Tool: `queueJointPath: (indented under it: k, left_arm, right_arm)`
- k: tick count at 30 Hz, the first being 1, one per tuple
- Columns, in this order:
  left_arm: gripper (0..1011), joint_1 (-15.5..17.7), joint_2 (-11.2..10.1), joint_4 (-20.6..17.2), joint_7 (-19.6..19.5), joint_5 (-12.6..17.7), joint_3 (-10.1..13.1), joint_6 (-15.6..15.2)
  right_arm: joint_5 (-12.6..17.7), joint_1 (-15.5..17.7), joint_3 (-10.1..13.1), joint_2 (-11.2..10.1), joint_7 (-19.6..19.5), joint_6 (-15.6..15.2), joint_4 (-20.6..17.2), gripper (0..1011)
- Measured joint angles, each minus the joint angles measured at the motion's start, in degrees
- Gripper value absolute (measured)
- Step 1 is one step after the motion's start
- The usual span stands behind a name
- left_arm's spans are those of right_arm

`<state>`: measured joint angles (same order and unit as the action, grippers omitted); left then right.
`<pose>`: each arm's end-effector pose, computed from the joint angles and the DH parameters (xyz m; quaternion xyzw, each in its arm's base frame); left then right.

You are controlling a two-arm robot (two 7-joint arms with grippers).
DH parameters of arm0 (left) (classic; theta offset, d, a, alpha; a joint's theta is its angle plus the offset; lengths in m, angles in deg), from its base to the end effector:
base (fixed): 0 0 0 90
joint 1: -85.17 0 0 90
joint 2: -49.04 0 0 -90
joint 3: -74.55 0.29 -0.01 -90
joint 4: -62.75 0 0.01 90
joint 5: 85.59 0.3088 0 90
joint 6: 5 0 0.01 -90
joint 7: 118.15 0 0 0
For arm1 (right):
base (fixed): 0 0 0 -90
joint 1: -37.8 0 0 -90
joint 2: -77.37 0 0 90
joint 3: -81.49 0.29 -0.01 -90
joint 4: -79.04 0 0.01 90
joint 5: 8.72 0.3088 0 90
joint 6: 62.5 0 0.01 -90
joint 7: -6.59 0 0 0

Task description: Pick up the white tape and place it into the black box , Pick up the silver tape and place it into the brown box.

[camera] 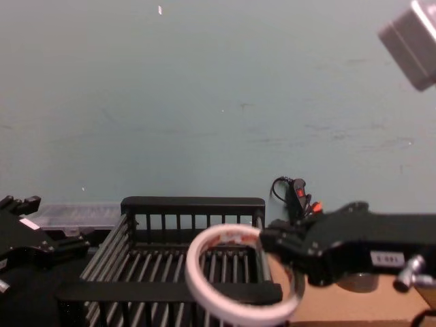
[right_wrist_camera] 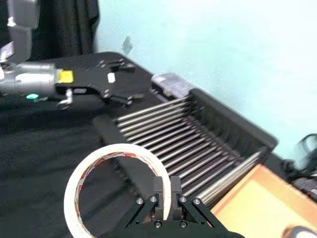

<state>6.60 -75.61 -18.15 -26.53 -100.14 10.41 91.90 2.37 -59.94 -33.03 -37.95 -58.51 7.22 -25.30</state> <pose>0.3581 0.0827 -0.3023 0.1416 -0.1324 0.5800 0.7913 0.3247 0.0253 -0.2182 -0.1553 -0.0331 -0.3435 0.9256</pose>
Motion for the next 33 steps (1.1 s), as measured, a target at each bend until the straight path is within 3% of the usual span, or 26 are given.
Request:
queueJointPath:
  k: [15,24,33]
  left_arm:
    - [1001,0.0,0.0,0.0,0.0,0.0,0.0,0.0]
    - [1001,0.0,0.0,0.0,0.0,0.0,0.0,0.0]
    - [1001,0.0,0.0,0.0,0.0,0.0,0.0,0.0]
  right_arm:
    - [-2.08,-6.15,-0.29,2.63,-2.34,7.37,7.52,91]
    - [-5.27,-10.55,-1.73,5.65,-3.21,11.61,14.53,92]
    - [-7.74,-14.64,-3.23,9.31,-3.63,12.94,21.61,92]
